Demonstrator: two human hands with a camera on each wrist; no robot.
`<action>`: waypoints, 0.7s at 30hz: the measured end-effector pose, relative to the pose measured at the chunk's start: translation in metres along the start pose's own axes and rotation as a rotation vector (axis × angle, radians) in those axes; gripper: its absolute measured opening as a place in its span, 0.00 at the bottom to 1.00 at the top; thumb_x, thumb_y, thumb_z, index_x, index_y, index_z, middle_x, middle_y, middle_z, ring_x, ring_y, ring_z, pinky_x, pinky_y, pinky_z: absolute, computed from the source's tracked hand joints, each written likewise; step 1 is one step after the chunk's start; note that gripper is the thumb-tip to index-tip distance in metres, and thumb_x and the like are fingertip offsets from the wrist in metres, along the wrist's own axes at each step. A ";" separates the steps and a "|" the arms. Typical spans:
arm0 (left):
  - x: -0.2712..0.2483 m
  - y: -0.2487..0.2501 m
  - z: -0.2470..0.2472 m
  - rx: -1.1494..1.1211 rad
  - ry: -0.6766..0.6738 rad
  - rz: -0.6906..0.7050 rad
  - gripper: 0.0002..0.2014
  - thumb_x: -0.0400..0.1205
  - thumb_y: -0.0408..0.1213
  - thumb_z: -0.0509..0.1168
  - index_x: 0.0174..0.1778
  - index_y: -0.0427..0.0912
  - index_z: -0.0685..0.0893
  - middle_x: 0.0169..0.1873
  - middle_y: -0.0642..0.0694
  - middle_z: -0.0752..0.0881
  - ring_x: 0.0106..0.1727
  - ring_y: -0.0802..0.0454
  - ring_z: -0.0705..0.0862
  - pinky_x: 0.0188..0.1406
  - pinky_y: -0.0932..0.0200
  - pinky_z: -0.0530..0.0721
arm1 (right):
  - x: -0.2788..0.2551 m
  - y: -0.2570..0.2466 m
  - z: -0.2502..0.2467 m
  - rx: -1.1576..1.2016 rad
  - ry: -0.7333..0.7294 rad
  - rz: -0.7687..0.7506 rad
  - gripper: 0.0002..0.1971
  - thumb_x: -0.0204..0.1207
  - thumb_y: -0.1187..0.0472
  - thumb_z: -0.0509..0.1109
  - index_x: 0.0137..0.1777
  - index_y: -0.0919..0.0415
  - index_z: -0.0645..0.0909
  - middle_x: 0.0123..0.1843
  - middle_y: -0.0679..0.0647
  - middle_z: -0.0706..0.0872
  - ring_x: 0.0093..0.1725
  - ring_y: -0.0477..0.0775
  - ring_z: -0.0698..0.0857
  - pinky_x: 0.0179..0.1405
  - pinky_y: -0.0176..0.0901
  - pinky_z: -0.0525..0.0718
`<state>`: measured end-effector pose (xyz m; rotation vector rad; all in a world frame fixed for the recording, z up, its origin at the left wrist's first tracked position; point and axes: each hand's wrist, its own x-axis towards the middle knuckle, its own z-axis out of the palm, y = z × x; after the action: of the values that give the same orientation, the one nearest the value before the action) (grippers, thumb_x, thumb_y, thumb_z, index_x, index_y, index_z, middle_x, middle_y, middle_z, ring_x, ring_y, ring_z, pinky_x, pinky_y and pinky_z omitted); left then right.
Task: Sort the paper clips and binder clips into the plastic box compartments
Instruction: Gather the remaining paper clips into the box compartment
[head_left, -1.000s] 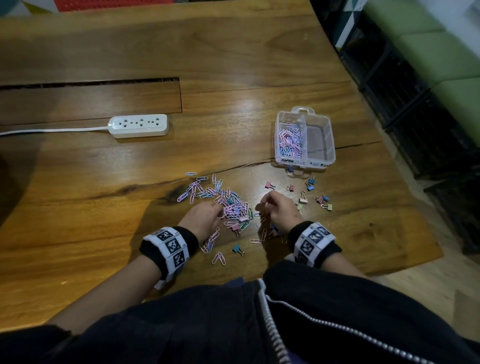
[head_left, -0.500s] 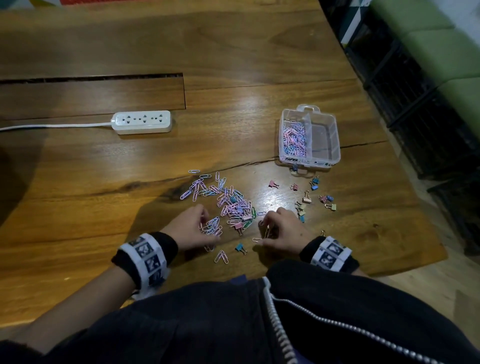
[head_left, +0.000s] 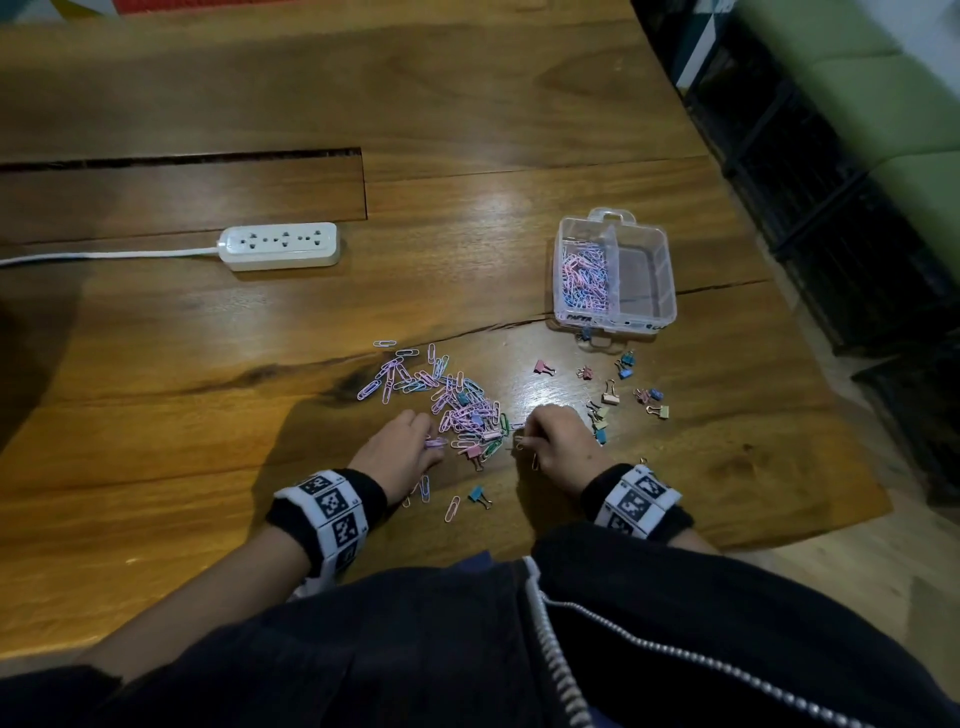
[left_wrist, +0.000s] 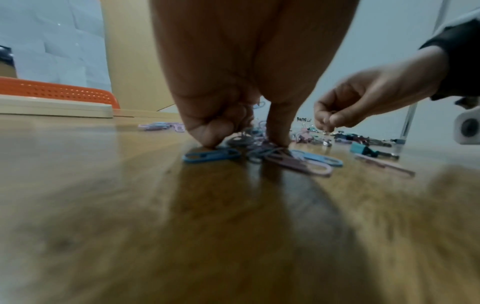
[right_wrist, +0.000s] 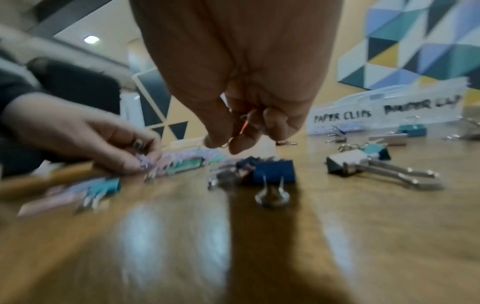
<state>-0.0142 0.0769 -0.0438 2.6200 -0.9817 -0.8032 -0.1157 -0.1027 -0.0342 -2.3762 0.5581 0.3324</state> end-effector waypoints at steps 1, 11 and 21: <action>0.002 -0.001 0.000 0.003 0.012 -0.004 0.15 0.82 0.46 0.59 0.59 0.40 0.74 0.57 0.44 0.76 0.55 0.48 0.77 0.56 0.55 0.78 | -0.001 -0.001 -0.004 0.153 0.023 0.030 0.01 0.77 0.66 0.63 0.45 0.62 0.75 0.44 0.49 0.78 0.48 0.49 0.76 0.46 0.36 0.78; 0.011 -0.002 -0.022 -0.421 -0.012 -0.086 0.12 0.86 0.43 0.52 0.42 0.40 0.73 0.41 0.46 0.72 0.40 0.52 0.71 0.43 0.57 0.74 | -0.005 0.005 -0.025 1.122 -0.156 0.335 0.17 0.82 0.58 0.52 0.33 0.59 0.71 0.32 0.53 0.75 0.28 0.48 0.70 0.28 0.39 0.69; 0.007 -0.010 -0.032 -1.409 -0.231 -0.273 0.14 0.81 0.28 0.48 0.39 0.39 0.78 0.26 0.47 0.79 0.19 0.58 0.75 0.13 0.69 0.70 | -0.011 0.015 -0.009 0.045 -0.105 0.090 0.09 0.68 0.58 0.74 0.46 0.56 0.77 0.50 0.52 0.84 0.49 0.50 0.80 0.52 0.46 0.80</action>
<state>0.0137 0.0805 -0.0242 1.4113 0.0593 -1.2312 -0.1315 -0.1153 -0.0315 -2.2803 0.6173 0.4765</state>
